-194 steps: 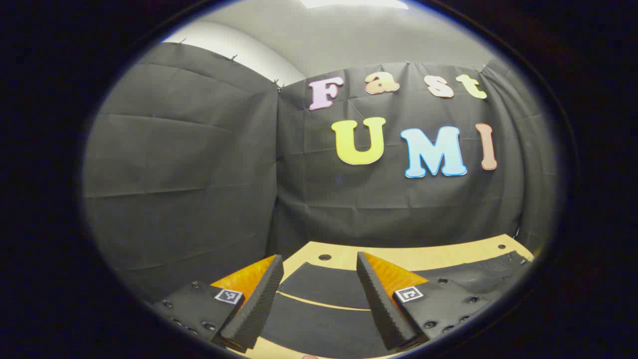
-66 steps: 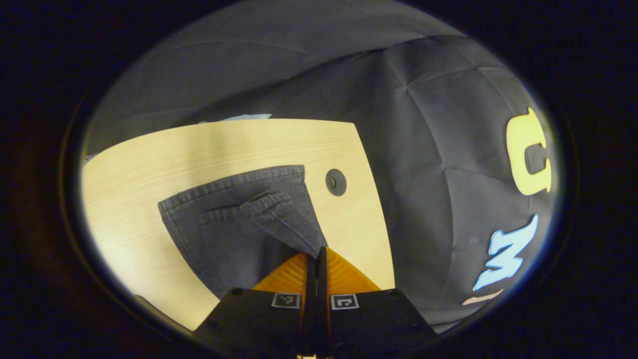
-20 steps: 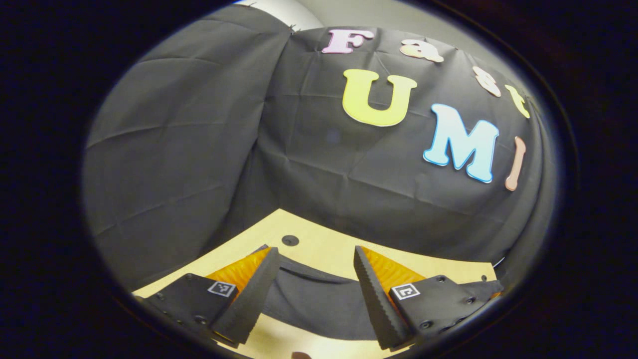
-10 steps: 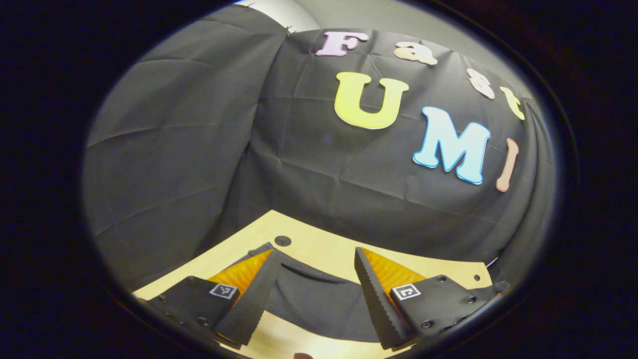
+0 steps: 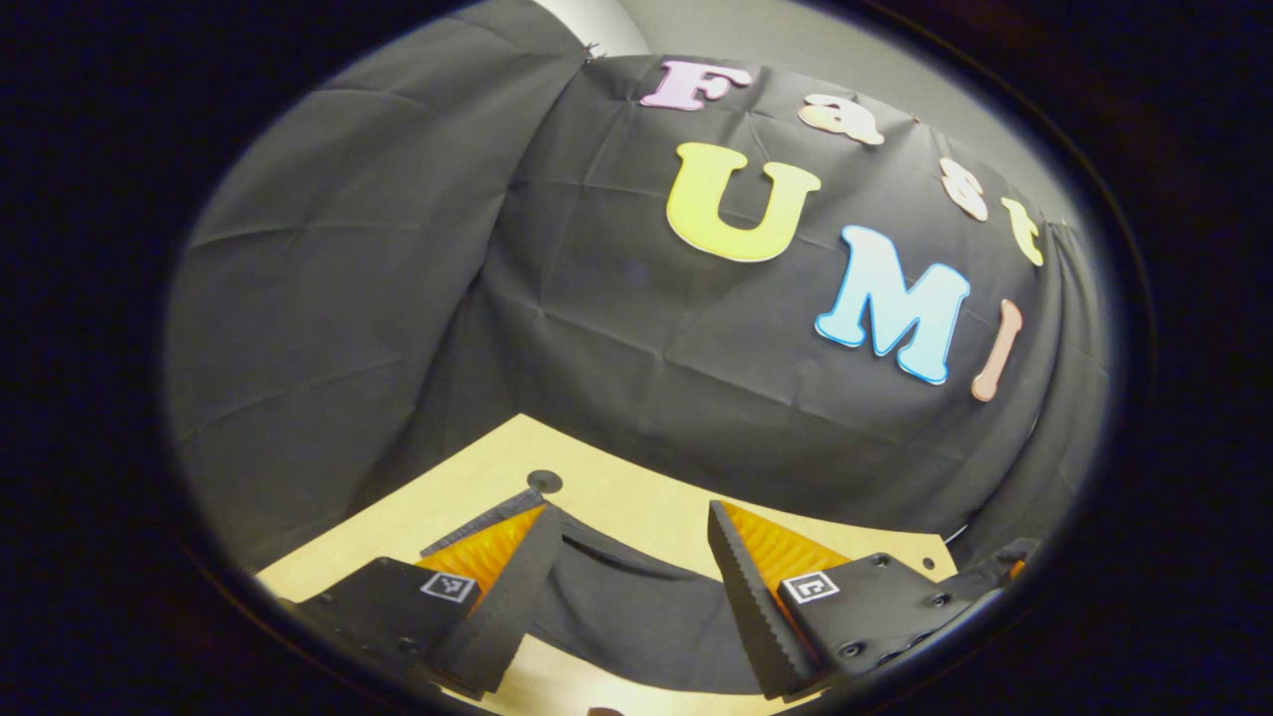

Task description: Grasp the waist and the cuffs of the jeans and fold them to make the two legs overlap; first hold the waist and fold one-third of the jeans toward the cuffs, then hold the cuffs and fold the remaining one-third in the same direction to finish folding.

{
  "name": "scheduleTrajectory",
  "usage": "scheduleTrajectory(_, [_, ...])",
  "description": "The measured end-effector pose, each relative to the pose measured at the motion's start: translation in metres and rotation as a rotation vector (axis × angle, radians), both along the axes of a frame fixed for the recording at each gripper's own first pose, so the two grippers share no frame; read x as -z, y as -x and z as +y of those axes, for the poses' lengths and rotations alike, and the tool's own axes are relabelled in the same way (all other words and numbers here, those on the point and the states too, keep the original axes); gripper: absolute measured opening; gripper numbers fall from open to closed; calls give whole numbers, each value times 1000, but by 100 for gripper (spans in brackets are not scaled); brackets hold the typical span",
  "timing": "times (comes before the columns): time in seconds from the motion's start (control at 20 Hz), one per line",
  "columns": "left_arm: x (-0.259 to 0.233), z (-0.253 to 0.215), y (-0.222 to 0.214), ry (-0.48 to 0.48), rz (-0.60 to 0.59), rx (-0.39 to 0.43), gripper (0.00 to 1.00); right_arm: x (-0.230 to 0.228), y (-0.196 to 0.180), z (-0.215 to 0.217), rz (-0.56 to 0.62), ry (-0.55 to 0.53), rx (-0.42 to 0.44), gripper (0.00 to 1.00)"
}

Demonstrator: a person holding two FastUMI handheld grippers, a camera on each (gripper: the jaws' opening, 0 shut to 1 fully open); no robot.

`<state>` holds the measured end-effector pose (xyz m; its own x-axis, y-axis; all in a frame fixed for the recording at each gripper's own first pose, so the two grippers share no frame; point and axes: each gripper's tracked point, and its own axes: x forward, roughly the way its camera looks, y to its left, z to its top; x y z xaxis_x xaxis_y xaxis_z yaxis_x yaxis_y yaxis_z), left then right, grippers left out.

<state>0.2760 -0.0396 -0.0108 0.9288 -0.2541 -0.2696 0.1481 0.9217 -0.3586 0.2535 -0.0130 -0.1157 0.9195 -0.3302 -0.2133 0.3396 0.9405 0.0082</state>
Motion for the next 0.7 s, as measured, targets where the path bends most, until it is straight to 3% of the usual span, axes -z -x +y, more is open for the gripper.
scheduleTrajectory(0.1, [5,11,-4,12,10,-5,96,-25,-1,16,-46,40,-22,11])
scheduleTrajectory(0.3, [14,34,-7,38,23,-21,100,-59,-11,59,-95,95,-84,15])
scheduleTrajectory(0.35, [15,41,-8,42,20,-27,100,-68,-12,73,-119,97,-114,10])
scheduleTrajectory(0.4, [15,47,-8,43,17,-33,96,-74,-13,89,-146,92,-145,15])
scheduleTrajectory(0.6, [20,68,-9,53,13,-55,96,-91,-4,156,-247,75,-302,11])
scheduleTrajectory(0.7, [22,74,-7,54,17,-62,97,-88,0,194,-279,63,-404,15])
